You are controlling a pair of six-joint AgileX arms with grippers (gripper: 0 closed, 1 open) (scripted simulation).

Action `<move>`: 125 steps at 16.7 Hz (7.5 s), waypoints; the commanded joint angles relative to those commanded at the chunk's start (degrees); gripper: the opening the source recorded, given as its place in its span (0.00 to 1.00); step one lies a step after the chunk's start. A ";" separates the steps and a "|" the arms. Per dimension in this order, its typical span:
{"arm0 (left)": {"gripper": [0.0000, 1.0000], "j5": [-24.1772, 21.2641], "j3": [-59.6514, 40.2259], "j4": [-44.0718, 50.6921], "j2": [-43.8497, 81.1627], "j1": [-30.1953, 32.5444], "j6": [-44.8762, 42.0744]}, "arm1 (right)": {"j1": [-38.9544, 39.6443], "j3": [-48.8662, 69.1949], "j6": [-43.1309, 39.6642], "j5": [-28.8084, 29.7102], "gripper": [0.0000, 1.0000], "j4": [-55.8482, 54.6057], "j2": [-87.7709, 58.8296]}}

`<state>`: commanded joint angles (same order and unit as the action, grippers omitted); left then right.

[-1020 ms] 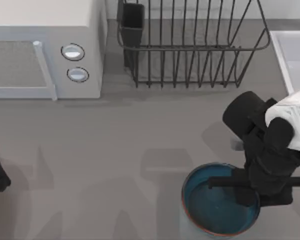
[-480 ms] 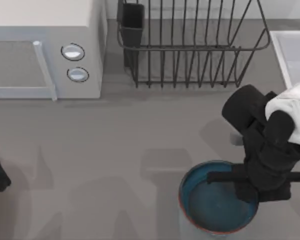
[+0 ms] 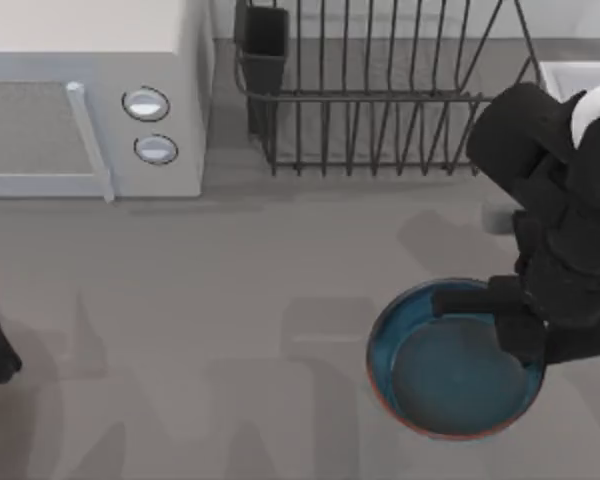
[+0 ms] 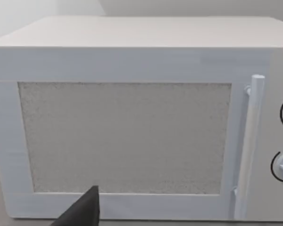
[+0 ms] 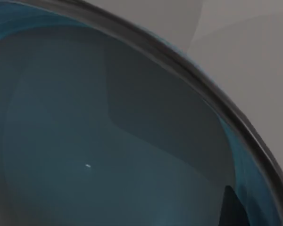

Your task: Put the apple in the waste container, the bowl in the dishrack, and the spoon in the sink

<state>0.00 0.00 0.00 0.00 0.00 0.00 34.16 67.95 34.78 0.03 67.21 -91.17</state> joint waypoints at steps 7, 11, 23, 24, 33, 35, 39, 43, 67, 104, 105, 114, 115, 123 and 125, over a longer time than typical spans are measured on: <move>1.00 0.00 0.00 0.00 0.00 0.00 0.00 | 0.44 0.96 -0.36 0.72 0.00 0.08 0.37; 1.00 0.00 0.00 0.00 0.00 0.00 0.00 | 4.04 3.42 -4.43 8.77 0.00 -7.86 0.74; 1.00 0.00 0.00 0.00 0.00 0.00 0.00 | 22.16 13.14 -28.27 53.23 0.00 -58.10 6.75; 1.00 0.00 0.00 0.00 0.00 0.00 0.00 | 23.21 13.58 -29.83 55.83 0.00 -60.85 7.35; 1.00 0.00 0.00 0.00 0.00 0.00 0.00 | 24.93 14.29 -32.85 60.61 0.00 -65.92 8.28; 1.00 0.00 0.00 0.00 0.00 0.00 0.00 | 23.71 14.23 -32.88 59.58 0.00 -67.89 6.38; 1.00 0.00 0.00 0.00 0.00 0.00 0.00 | 17.76 13.26 -33.09 54.23 0.00 -78.71 -3.52; 1.00 0.00 0.00 0.00 0.00 0.00 0.00 | 9.86 10.90 -33.58 46.26 0.00 -95.08 -15.86; 1.00 0.00 0.00 0.00 0.00 0.00 0.00 | 2.05 8.43 -33.76 38.08 1.00 -107.36 -25.97; 1.00 0.00 0.00 0.00 0.00 0.00 0.00 | -34.16 -67.95 -34.78 -0.03 1.00 -67.21 91.17; 1.00 0.00 0.00 0.00 0.00 0.00 0.00 | -34.16 -67.95 -34.78 -0.03 1.00 -67.21 91.17; 1.00 0.00 0.00 0.00 0.00 0.00 0.00 | -35.28 -63.91 -42.80 -0.11 1.00 -62.79 84.88; 1.00 0.00 0.00 0.00 0.00 0.00 0.00 | -35.83 -62.43 -45.85 -0.10 1.00 -61.08 82.58; 1.00 0.00 0.00 0.00 0.00 0.00 0.00 | -41.95 -45.99 -79.98 0.00 1.00 -41.87 56.79; 1.00 0.00 0.00 0.00 0.00 0.00 0.00 | -43.62 -41.40 -89.57 -0.01 1.00 -36.49 49.57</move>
<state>0.00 0.00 0.00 0.00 0.00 0.00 -9.46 26.55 -54.79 0.02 30.73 -41.60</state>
